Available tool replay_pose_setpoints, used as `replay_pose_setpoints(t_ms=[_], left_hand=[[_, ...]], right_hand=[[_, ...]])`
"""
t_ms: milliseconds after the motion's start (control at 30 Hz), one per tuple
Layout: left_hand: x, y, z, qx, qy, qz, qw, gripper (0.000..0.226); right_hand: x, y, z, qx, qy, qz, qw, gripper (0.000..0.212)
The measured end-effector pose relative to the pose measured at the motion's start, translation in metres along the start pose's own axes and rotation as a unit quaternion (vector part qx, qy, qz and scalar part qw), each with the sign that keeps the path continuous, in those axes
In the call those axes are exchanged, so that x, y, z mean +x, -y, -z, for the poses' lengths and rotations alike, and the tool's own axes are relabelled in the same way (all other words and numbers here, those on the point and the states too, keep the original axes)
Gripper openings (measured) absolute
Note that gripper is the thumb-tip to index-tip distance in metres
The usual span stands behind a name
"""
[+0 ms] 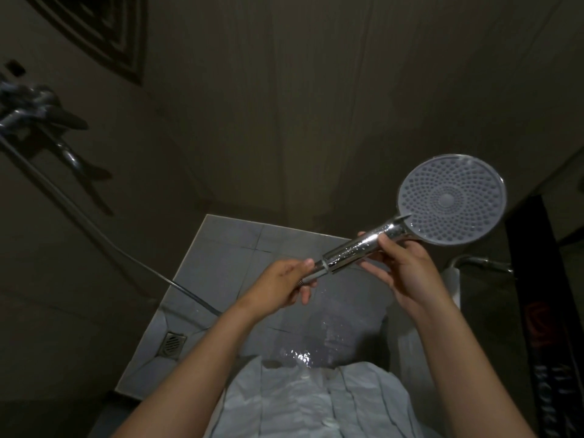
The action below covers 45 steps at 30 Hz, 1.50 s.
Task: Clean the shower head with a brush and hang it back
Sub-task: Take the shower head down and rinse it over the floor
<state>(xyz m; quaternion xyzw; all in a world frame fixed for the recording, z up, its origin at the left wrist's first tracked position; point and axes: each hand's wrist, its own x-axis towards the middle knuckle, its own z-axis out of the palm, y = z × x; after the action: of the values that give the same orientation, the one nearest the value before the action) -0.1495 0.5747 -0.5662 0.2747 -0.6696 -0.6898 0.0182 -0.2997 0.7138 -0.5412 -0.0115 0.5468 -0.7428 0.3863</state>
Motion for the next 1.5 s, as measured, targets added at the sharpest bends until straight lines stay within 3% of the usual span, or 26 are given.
replay_pose_setpoints(t_ms=[133,267,633,1500], left_hand=[[-0.0009,-0.0021,0.0015,-0.018,-0.023,-0.031,0.999,0.008],[-0.0005,0.0009,0.0034,0.003,-0.056,-0.046,0.997,0.033],[-0.0021,-0.0032,0.0019,0.014,-0.116,-0.088,0.989,0.036],[0.0037,0.0037,0.0013,-0.038,-0.068,-0.089,0.993,0.017]], right_hand=[[0.0004,-0.0012,0.0003,-0.002,0.002,-0.002,1.0,0.039],[0.0001,-0.0027,-0.0023,-0.002,0.004,0.003,1.0,0.038],[-0.0045,0.0028,-0.0028,0.021,0.005,0.005,1.0,0.033],[-0.0013,0.0035,0.0003,0.016,0.004,0.018,1.0,0.03]])
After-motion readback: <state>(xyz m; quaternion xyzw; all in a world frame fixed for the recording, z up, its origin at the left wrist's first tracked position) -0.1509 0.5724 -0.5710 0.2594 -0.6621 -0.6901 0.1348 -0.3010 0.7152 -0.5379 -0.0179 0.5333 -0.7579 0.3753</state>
